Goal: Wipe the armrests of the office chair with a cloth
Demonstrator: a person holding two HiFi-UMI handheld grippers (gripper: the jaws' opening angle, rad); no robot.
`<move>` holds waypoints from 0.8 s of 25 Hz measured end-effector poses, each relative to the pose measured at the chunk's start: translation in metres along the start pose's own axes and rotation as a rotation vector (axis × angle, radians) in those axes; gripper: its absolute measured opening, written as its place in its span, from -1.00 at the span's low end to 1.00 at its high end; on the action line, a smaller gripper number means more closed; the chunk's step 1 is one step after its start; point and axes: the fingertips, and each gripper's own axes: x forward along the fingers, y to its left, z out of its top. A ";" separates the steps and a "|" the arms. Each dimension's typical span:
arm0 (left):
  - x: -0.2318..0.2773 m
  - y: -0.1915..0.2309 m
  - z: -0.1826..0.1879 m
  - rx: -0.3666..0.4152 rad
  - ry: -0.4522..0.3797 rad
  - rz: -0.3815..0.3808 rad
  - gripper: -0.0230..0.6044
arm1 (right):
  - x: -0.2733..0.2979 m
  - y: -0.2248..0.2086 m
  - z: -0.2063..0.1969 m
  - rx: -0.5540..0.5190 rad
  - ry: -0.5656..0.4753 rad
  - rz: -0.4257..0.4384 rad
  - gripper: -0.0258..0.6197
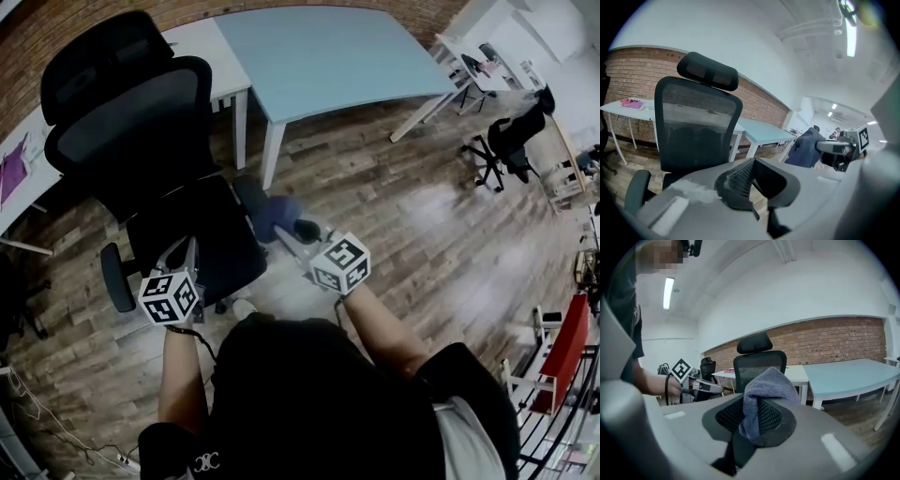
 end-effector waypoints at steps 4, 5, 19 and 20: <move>-0.009 -0.052 -0.010 0.039 -0.007 -0.041 -0.91 | -0.051 0.024 -0.008 -0.014 -0.025 0.013 -0.73; -0.014 -0.070 -0.018 0.052 -0.004 -0.057 -0.91 | -0.069 0.030 -0.013 -0.014 -0.032 0.013 -0.72; -0.177 -0.218 -0.143 0.059 -0.016 0.048 -0.91 | -0.253 0.138 -0.104 0.060 -0.061 0.111 -0.72; -0.189 -0.221 -0.147 0.065 -0.011 0.056 -0.91 | -0.257 0.146 -0.106 0.068 -0.063 0.120 -0.72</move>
